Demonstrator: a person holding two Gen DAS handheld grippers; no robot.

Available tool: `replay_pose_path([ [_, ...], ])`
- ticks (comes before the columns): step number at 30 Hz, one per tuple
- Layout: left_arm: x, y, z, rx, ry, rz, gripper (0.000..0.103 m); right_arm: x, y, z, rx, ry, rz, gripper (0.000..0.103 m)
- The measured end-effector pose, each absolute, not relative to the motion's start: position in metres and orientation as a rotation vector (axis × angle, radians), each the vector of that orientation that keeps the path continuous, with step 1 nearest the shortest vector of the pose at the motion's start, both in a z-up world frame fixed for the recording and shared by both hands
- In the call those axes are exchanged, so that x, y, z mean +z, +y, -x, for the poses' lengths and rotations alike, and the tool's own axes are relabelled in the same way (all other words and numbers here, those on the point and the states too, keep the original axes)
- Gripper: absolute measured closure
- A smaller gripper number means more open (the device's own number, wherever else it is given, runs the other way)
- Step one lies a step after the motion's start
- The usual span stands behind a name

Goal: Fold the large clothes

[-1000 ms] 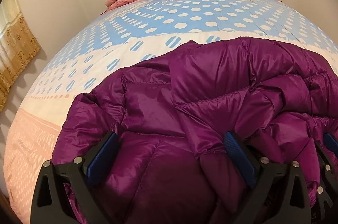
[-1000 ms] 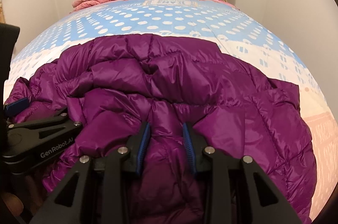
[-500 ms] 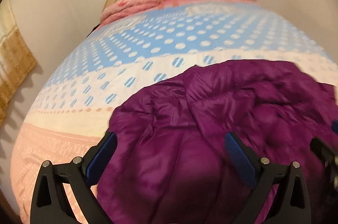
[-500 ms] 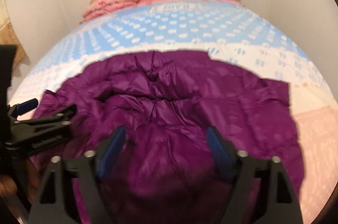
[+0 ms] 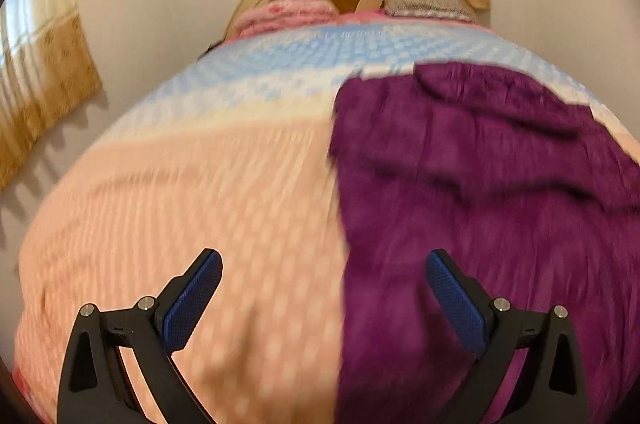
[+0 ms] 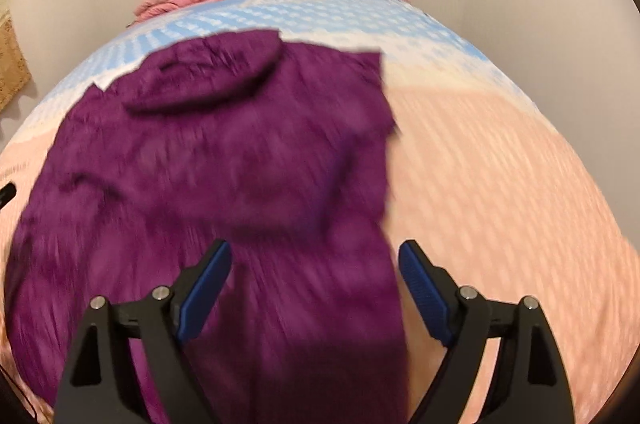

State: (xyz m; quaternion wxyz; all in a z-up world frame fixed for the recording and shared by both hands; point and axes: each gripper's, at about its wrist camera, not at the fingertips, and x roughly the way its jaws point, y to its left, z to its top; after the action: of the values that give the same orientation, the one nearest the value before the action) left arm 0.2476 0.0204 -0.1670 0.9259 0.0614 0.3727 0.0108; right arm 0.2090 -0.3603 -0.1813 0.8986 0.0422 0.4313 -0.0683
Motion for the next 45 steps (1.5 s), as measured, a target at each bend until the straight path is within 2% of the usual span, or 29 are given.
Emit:
replay_pose_path([
  [5,-0.181,0.031,-0.197,0.001,0.800,-0.099,0.001,-0.189,-0.360,-0.151,-0.164,0.899,-0.106,0.015],
  [11,-0.185,0.014,-0.174,0.000,0.827,-0.158,0.001,-0.198,-0.357,-0.108,-0.160,0.907,-0.135,0.015],
  [21,-0.198,-0.001,-0.149,-0.048,0.847,-0.136,0.001,-0.211,-0.349,-0.087,-0.117,0.937,-0.178,0.015],
  [23,-0.198,-0.001,-0.146,-0.062,0.856,-0.124,0.002,-0.213,-0.344,-0.086,-0.103,0.943,-0.177,0.020],
  [24,-0.198,-0.001,-0.143,-0.076,0.855,-0.117,0.007,-0.213,-0.342,-0.086,-0.100,0.942,-0.169,0.022],
  [25,-0.197,-0.002,-0.140,-0.095,0.858,-0.111,0.026,-0.214,-0.341,-0.086,-0.090,0.940,-0.173,0.029],
  [26,-0.197,-0.004,-0.139,-0.139,0.871,-0.099,0.039,-0.214,-0.340,-0.085,-0.073,0.942,-0.178,0.043],
  [27,-0.195,-0.005,-0.138,-0.160,0.871,-0.097,0.057,-0.212,-0.339,-0.084,-0.062,0.938,-0.172,0.052],
  [28,-0.193,-0.009,-0.136,-0.165,0.861,-0.109,0.083,-0.211,-0.339,-0.083,-0.046,0.932,-0.176,0.083],
  [29,-0.189,-0.013,-0.133,-0.192,0.853,-0.122,0.091,-0.208,-0.341,-0.083,0.002,0.926,-0.228,0.093],
  [33,-0.165,-0.008,-0.126,-0.229,0.795,-0.107,0.098,-0.197,-0.345,-0.076,0.042,0.887,-0.282,0.095],
  [40,-0.101,0.015,-0.108,-0.268,0.660,-0.060,0.099,-0.149,-0.351,-0.047,0.110,0.766,-0.347,0.097],
  [45,-0.052,0.025,-0.078,-0.313,0.568,-0.036,0.099,-0.095,-0.346,-0.010,0.158,0.648,-0.350,0.097],
])
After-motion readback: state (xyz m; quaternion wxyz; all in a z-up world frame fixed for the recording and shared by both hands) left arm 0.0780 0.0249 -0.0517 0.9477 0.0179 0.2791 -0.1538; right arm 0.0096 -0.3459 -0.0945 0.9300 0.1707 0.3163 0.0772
